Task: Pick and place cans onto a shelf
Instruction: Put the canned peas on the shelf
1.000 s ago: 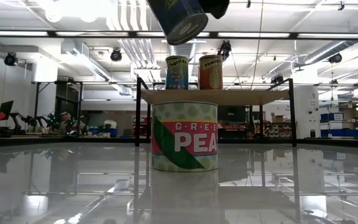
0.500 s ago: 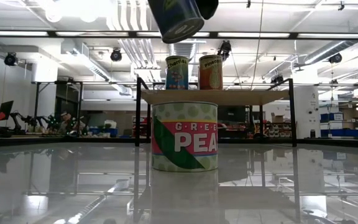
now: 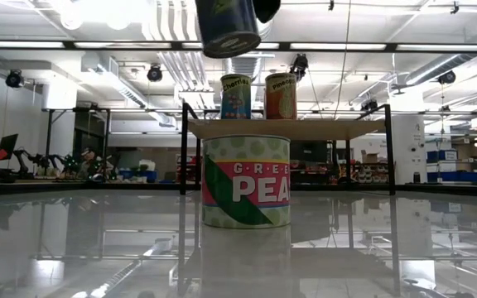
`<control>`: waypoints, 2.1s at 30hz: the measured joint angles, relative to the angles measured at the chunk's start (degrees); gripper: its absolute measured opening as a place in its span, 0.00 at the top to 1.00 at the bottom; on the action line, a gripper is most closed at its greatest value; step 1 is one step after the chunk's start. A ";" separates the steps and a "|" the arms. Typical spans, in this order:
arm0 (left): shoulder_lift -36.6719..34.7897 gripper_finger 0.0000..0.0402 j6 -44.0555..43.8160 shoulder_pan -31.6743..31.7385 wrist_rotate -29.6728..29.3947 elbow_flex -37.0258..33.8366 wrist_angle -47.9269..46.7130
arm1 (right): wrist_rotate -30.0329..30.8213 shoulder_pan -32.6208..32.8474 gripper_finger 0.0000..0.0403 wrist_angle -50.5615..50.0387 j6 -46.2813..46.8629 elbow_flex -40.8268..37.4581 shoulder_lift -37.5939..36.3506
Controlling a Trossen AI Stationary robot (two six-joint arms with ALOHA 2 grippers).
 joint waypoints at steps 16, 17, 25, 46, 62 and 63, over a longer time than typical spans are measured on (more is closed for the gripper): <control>0.00 1.00 -1.34 -0.05 0.06 0.02 -0.16 | -1.38 -0.17 0.30 1.97 -1.10 -0.09 0.33; 0.00 1.00 -1.58 -0.05 -0.06 0.02 -0.12 | -1.40 -0.17 0.29 1.94 -1.10 -0.09 0.29; -0.64 0.85 -2.53 0.02 -0.92 0.72 -1.67 | -2.35 -0.07 0.25 -0.39 -1.16 -0.09 -0.24; -14.91 0.63 -8.72 0.19 2.59 -9.53 4.02 | 3.47 -12.50 0.24 -7.70 3.88 -20.63 -29.21; -23.75 0.63 -4.82 1.67 -0.68 -23.73 24.79 | -2.51 -37.94 0.24 6.74 0.69 -37.17 -41.53; -24.09 0.63 -4.82 1.67 -1.51 -24.19 25.37 | -3.13 -38.91 0.24 7.83 0.31 -37.64 -41.02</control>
